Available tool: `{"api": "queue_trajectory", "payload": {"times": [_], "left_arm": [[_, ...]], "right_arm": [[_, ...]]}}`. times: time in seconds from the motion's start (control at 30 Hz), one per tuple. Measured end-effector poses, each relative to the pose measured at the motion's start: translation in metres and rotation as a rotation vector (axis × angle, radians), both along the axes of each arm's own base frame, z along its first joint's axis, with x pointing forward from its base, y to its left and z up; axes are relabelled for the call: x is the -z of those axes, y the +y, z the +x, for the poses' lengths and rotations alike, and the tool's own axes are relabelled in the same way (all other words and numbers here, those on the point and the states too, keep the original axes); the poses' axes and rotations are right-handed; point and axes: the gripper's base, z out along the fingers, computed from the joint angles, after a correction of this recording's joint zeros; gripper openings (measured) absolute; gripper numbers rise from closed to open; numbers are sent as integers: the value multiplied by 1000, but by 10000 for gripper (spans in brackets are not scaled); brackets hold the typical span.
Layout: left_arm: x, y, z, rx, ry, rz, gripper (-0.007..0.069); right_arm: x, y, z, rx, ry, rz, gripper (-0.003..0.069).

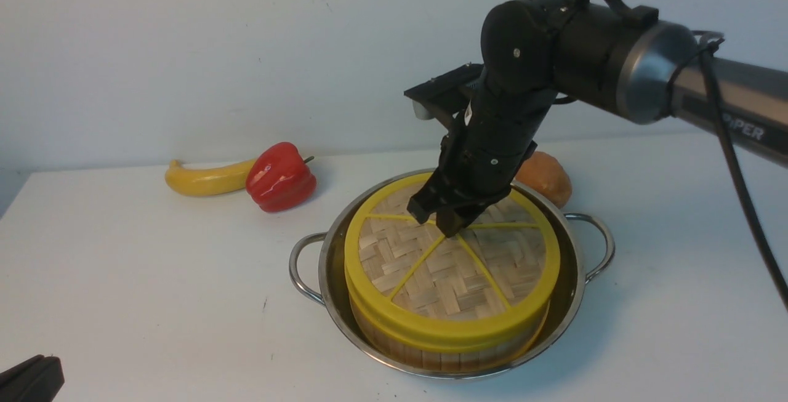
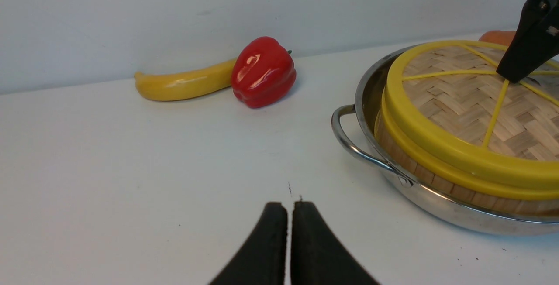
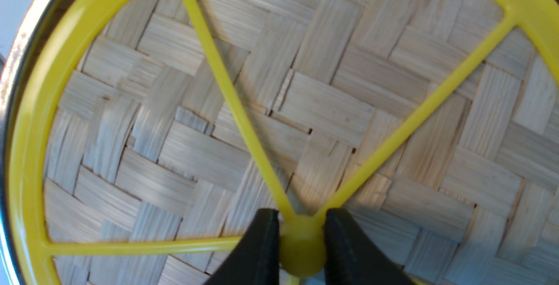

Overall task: Place the steamer in the pot on the white table, and put the lid on the steamer.
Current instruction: 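Place the bamboo steamer lid onto the steamer basket in the pot with the right gripper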

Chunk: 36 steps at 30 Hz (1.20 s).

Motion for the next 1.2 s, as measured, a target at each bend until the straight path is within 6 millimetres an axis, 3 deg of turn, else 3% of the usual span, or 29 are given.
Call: {"api": "queue_trajectory", "payload": {"times": [0.13, 0.4, 0.5, 0.73, 0.93, 1.1, 1.2], "left_arm": [[0, 0, 0, 0, 0, 0, 10], [0, 0, 0, 0, 0, 0, 10], [0, 0, 0, 0, 0, 0, 10], [0, 0, 0, -1, -1, 1, 10], [0, 0, 0, -1, -1, 1, 10], [0, 0, 0, -1, -1, 2, 10], [0, 0, 0, -1, -1, 2, 10]], "right_arm": [[0, 0, 0, 0, 1, 3, 185], [-2, 5, -2, -2, 3, 27, 405], [-6, 6, 0, -3, -7, 35, 454], [-43, 11, 9, 40, -108, 112, 483], [-76, 0, 7, 71, -227, 93, 431], [-143, -28, -16, 113, -412, 88, 262], [-199, -55, -47, 148, -551, 130, 99]]}}
